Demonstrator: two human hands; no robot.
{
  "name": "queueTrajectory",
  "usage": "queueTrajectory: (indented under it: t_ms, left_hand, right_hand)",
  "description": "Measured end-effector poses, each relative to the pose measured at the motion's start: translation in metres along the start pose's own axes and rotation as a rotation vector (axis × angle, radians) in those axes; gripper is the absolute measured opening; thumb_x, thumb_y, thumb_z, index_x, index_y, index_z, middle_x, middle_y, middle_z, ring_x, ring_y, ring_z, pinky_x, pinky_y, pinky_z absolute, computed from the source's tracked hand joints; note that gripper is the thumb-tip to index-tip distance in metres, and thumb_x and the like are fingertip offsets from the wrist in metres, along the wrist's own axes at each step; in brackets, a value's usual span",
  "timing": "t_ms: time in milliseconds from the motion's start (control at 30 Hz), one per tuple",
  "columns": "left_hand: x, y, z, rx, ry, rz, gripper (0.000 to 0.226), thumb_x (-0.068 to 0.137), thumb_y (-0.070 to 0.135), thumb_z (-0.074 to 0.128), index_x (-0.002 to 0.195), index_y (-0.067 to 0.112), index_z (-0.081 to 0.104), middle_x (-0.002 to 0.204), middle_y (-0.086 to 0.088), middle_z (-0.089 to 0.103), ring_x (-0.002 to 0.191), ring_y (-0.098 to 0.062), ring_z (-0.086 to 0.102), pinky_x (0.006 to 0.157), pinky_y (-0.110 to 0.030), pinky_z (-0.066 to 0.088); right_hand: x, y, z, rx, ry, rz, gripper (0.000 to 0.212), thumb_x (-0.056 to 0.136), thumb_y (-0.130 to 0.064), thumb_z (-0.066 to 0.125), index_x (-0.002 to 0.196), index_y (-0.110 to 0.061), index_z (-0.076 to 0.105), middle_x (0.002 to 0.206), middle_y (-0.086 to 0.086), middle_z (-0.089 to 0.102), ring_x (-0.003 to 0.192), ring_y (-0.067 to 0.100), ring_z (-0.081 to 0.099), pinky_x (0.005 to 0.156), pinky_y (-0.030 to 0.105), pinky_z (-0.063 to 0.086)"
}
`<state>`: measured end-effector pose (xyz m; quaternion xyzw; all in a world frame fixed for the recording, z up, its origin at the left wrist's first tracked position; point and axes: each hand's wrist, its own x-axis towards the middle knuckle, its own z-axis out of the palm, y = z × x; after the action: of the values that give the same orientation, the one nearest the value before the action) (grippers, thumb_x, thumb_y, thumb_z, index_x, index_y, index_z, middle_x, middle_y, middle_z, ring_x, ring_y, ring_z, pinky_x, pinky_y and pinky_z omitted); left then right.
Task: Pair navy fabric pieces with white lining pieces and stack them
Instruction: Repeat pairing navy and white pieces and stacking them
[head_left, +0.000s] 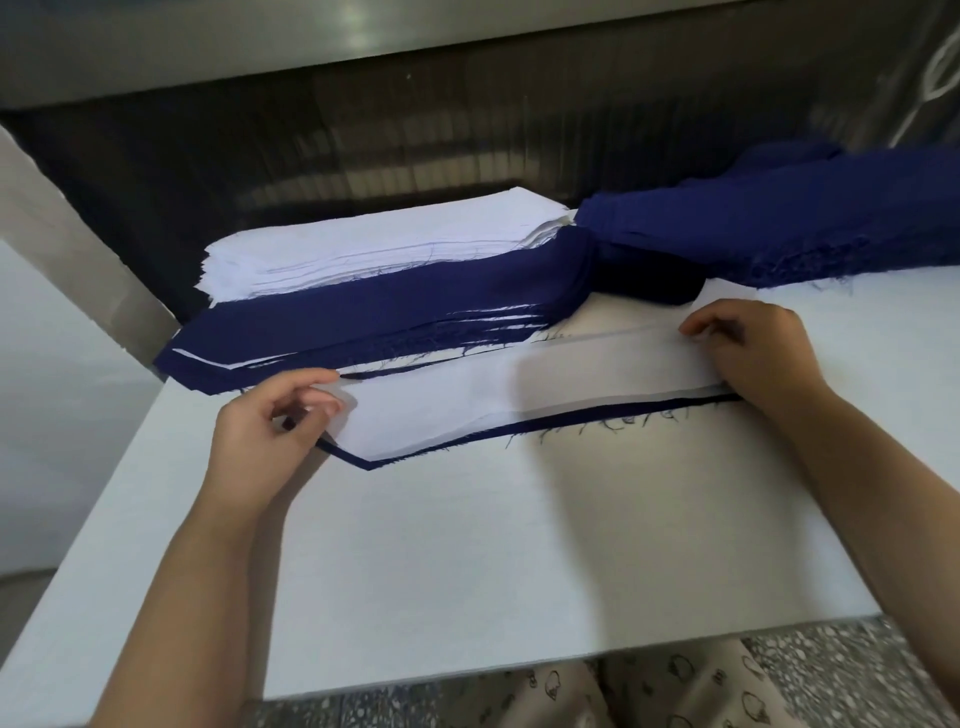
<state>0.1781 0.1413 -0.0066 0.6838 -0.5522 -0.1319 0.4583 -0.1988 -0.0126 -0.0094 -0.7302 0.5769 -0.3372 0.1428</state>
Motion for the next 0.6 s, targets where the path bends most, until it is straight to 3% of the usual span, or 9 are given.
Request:
queueTrajectory:
  t_ms: [67, 200, 367, 467, 600]
  left_hand:
    - [0.0002, -0.0007, -0.0018, 0.027, -0.021, 0.026, 0.039, 0.082, -0.004, 0.069, 0.104, 0.028, 0.067, 0.084, 0.009, 0.068, 0.076, -0.006, 0.057, 0.072, -0.006, 0.041]
    - [0.0013, -0.0034, -0.0015, 0.060, -0.054, 0.047, 0.042, 0.079, -0.001, 0.073, 0.111, 0.026, 0.065, 0.086, 0.007, 0.065, 0.075, 0.003, 0.054, 0.070, -0.003, 0.038]
    - [0.0017, -0.0052, -0.0019, 0.043, -0.068, 0.045, 0.043, 0.080, -0.002, 0.072, 0.106, 0.031, 0.065, 0.088, 0.009, 0.064, 0.075, -0.001, 0.054, 0.067, -0.004, 0.040]
    - [0.0020, -0.0046, -0.0023, 0.016, -0.076, 0.029, 0.044, 0.080, -0.003, 0.071, 0.102, 0.035, 0.065, 0.089, 0.009, 0.063, 0.070, -0.007, 0.052, 0.064, -0.007, 0.042]
    - [0.0020, -0.0042, -0.0013, 0.035, -0.102, 0.032, 0.045, 0.080, -0.004, 0.072, 0.100, 0.036, 0.064, 0.089, 0.010, 0.062, 0.073, -0.007, 0.053, 0.066, -0.009, 0.042]
  right_hand:
    - [-0.0001, 0.0000, -0.0002, 0.011, -0.001, 0.008, 0.033, 0.086, 0.009, 0.043, 0.091, -0.011, 0.070, 0.087, -0.002, 0.059, 0.068, 0.010, 0.048, 0.078, 0.024, 0.036]
    - [-0.0010, -0.0008, -0.0003, 0.011, 0.012, 0.008, 0.033, 0.087, 0.008, 0.043, 0.091, -0.011, 0.070, 0.088, -0.003, 0.059, 0.070, 0.010, 0.047, 0.078, 0.024, 0.036]
    - [-0.0008, -0.0001, -0.0015, 0.021, 0.045, 0.032, 0.031, 0.088, 0.007, 0.043, 0.092, -0.010, 0.070, 0.089, -0.003, 0.058, 0.075, 0.014, 0.049, 0.077, 0.026, 0.037]
    - [-0.0017, -0.0003, -0.0016, 0.034, 0.090, 0.042, 0.029, 0.087, 0.006, 0.045, 0.090, -0.011, 0.069, 0.082, -0.004, 0.055, 0.062, 0.007, 0.044, 0.072, 0.027, 0.035]
    - [-0.0020, 0.0004, -0.0012, 0.034, 0.094, 0.042, 0.029, 0.087, 0.006, 0.046, 0.088, -0.012, 0.068, 0.072, -0.015, 0.049, 0.060, 0.005, 0.044, 0.063, 0.020, 0.034]
